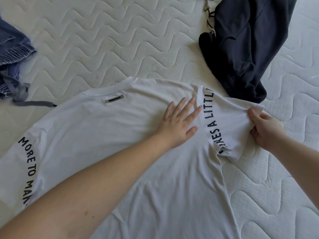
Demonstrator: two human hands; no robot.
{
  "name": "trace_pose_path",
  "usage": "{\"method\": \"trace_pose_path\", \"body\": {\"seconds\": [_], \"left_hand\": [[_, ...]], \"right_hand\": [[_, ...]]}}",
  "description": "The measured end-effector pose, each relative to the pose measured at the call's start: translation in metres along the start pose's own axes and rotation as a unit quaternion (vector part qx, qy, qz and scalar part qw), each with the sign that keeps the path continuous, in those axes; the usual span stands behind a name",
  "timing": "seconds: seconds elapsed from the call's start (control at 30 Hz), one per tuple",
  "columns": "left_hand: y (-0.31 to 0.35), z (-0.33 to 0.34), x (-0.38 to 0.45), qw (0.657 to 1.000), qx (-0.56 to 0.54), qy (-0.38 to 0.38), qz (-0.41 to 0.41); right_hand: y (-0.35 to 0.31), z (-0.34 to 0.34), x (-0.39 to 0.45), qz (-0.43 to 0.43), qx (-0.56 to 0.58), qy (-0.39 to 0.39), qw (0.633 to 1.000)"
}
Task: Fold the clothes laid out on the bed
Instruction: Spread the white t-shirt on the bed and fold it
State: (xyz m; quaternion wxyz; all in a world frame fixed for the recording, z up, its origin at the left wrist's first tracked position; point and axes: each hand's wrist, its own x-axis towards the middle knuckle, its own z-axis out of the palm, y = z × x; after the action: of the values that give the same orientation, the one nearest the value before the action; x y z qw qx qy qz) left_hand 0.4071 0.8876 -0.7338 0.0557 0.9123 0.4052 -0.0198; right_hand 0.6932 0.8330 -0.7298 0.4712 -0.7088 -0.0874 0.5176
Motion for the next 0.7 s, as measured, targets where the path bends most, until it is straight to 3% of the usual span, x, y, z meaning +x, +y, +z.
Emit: {"method": "trace_pose_path", "body": {"seconds": [0.1, 0.23, 0.37, 0.57, 0.7], "left_hand": [[0.015, 0.016, -0.013, 0.999, 0.012, -0.045, -0.007], [0.015, 0.020, -0.012, 0.999, 0.013, -0.048, -0.023], [0.020, 0.015, -0.007, 0.995, 0.028, -0.083, -0.039], [0.095, 0.024, -0.072, 0.998, -0.031, -0.046, -0.013], [0.124, 0.036, -0.107, 0.997, -0.037, -0.055, -0.025]], "right_hand": [[-0.002, 0.004, -0.005, -0.016, -0.016, 0.010, 1.000], [-0.006, 0.007, -0.018, -0.040, -0.063, 0.004, 0.997], [-0.011, 0.005, -0.037, -0.041, -0.161, -0.017, 0.986], [0.001, 0.013, -0.058, -0.044, -0.275, -0.011, 0.960], [-0.001, 0.022, -0.088, -0.137, -0.322, 0.039, 0.936]]}}
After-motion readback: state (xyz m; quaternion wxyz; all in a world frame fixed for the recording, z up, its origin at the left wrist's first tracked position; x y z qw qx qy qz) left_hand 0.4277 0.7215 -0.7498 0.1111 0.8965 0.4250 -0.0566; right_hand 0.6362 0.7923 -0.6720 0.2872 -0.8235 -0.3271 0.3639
